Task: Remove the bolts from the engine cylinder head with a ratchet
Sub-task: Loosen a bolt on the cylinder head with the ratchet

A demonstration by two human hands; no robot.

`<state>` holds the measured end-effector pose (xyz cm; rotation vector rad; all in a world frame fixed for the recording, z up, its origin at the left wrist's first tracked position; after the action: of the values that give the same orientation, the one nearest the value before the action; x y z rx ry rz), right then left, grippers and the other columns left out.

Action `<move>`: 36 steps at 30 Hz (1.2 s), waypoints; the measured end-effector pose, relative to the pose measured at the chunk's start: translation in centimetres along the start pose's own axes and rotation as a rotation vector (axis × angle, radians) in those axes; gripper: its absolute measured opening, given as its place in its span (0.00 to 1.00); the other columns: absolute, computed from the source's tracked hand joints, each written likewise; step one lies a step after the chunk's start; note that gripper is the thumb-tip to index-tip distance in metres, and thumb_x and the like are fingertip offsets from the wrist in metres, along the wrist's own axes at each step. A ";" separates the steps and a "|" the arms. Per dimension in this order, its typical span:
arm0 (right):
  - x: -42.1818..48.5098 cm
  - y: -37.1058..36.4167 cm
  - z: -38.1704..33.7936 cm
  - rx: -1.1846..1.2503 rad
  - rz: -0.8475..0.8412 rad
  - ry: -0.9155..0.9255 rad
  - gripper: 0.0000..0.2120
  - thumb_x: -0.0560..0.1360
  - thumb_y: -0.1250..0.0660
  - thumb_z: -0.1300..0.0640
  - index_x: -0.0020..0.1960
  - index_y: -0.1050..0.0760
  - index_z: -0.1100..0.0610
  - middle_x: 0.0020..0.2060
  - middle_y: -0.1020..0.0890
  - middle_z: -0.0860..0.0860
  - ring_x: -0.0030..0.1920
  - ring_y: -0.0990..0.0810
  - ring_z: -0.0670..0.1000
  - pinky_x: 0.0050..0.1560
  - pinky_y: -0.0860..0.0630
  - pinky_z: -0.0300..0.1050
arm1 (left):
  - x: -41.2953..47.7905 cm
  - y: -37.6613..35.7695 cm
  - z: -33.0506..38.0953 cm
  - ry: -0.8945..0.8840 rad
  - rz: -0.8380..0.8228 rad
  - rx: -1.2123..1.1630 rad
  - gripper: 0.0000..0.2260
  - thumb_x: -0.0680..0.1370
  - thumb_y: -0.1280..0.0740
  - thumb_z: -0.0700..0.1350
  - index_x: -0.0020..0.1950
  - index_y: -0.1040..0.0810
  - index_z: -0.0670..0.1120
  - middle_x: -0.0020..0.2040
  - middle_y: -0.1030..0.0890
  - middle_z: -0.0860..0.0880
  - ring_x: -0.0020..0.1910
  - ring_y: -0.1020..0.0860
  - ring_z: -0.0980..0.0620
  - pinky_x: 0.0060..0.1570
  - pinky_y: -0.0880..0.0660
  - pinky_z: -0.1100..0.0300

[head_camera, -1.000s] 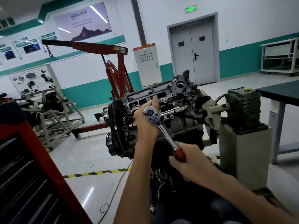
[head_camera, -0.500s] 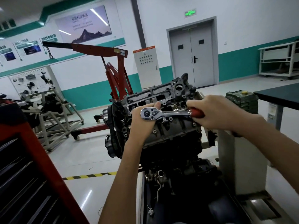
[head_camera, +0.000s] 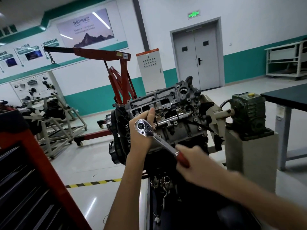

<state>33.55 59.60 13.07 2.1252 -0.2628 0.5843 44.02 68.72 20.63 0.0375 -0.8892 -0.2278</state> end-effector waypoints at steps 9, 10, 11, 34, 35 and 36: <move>4.1 8.7 1.8 -0.539 -0.009 0.164 0.09 0.73 0.37 0.61 0.42 0.36 0.50 0.25 0.31 0.42 0.26 0.29 0.38 0.26 0.31 0.32 | 0.4 -2.1 1.3 -0.031 -0.122 0.067 0.24 0.81 0.37 0.40 0.26 0.39 0.44 0.24 0.39 0.52 0.25 0.41 0.54 0.29 0.44 0.55; 3.0 7.3 2.3 -0.460 0.014 0.128 0.09 0.72 0.36 0.61 0.42 0.34 0.51 0.25 0.30 0.41 0.25 0.27 0.39 0.25 0.31 0.32 | 0.3 -2.0 1.1 -0.012 -0.069 0.048 0.24 0.81 0.37 0.40 0.26 0.39 0.45 0.23 0.38 0.54 0.24 0.41 0.55 0.29 0.43 0.56; 1.9 6.1 2.5 -0.372 0.059 0.091 0.07 0.72 0.35 0.60 0.43 0.32 0.52 0.25 0.30 0.42 0.25 0.27 0.40 0.25 0.31 0.31 | 0.3 -1.9 0.9 0.002 -0.018 0.031 0.24 0.81 0.37 0.40 0.26 0.38 0.46 0.22 0.38 0.56 0.24 0.41 0.56 0.29 0.42 0.58; 1.5 6.5 2.9 -0.350 0.099 0.055 0.04 0.72 0.35 0.60 0.46 0.29 0.54 0.26 0.29 0.43 0.25 0.28 0.43 0.26 0.33 0.34 | 1.0 -2.9 1.2 -0.034 -0.064 0.102 0.25 0.81 0.38 0.39 0.24 0.38 0.46 0.21 0.39 0.55 0.22 0.42 0.57 0.27 0.41 0.64; 0.3 4.9 2.8 -0.224 0.142 0.000 0.05 0.71 0.34 0.59 0.46 0.29 0.54 0.27 0.28 0.45 0.25 0.27 0.46 0.28 0.31 0.39 | 1.0 -2.7 1.0 -0.017 -0.006 0.091 0.24 0.81 0.37 0.39 0.24 0.36 0.46 0.20 0.39 0.56 0.21 0.41 0.58 0.26 0.42 0.64; -0.7 3.1 2.5 -0.076 0.175 -0.053 0.06 0.71 0.34 0.59 0.45 0.30 0.54 0.27 0.28 0.47 0.25 0.27 0.47 0.29 0.29 0.41 | 1.0 -2.7 0.8 -0.003 0.048 0.079 0.24 0.81 0.37 0.39 0.24 0.35 0.43 0.20 0.39 0.56 0.21 0.41 0.58 0.25 0.43 0.65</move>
<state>32.52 55.71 13.73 2.0585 -0.4970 0.6101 43.52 65.95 21.53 0.0891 -0.9013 -0.1477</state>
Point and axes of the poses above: each hand's wrist, its own x-axis towards the middle knuckle, its own y-axis out of the back of the hand, z = x × y, the point moved 9 cm from there along x, towards the middle knuckle
